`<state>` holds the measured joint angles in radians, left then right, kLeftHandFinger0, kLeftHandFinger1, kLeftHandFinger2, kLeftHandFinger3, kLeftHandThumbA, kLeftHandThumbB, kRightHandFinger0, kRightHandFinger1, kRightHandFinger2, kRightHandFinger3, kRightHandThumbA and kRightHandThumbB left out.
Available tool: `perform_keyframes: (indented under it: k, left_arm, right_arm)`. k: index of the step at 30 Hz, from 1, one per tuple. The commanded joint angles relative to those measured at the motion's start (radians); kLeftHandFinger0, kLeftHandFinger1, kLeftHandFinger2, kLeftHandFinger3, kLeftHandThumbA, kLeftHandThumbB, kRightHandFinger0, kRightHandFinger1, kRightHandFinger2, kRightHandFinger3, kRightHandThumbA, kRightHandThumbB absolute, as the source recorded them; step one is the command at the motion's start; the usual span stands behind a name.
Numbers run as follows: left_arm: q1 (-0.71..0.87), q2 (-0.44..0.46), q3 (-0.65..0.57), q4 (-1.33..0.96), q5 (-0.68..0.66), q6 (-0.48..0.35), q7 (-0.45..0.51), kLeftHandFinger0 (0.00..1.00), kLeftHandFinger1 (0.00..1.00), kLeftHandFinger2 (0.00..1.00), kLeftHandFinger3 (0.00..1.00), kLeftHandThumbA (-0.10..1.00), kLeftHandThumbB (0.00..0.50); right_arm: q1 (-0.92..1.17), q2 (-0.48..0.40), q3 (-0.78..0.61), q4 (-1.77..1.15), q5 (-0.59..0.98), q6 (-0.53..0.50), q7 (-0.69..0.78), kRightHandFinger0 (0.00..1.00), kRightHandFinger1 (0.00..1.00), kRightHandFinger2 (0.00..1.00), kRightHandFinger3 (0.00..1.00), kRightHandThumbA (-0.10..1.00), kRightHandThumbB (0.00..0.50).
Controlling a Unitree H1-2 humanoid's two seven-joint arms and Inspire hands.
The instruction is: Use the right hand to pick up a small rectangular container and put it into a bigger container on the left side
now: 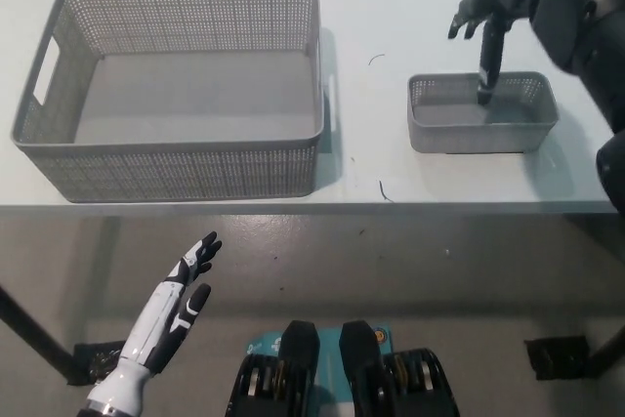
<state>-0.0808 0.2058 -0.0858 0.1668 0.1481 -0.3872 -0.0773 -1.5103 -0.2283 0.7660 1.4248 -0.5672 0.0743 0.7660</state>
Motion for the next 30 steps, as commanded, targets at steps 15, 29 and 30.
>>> perform_keyframes:
  k: [15,29,30]
  left_arm:
    - [0.02,0.013,0.001,-0.06,0.008,-0.021,-0.009,1.0,1.0,1.0,1.0,1.0,0.207]
    - [0.029,0.019,0.003,-0.066,0.007,-0.016,-0.015,1.0,1.0,1.0,1.0,1.0,0.205]
    - [0.028,0.018,0.004,-0.066,0.007,-0.016,-0.015,1.0,1.0,1.0,1.0,1.0,0.207]
  right_arm:
    - [0.118,0.008,-0.07,0.028,-0.017,0.014,-0.184,1.0,1.0,1.0,1.0,1.0,0.424]
    - [0.228,0.015,-0.174,0.024,0.028,0.006,-0.425,1.0,1.0,1.0,1.0,0.91,0.359]
    - [0.239,0.015,-0.2,0.021,0.039,0.005,-0.515,0.97,1.0,1.0,1.0,0.69,0.334]
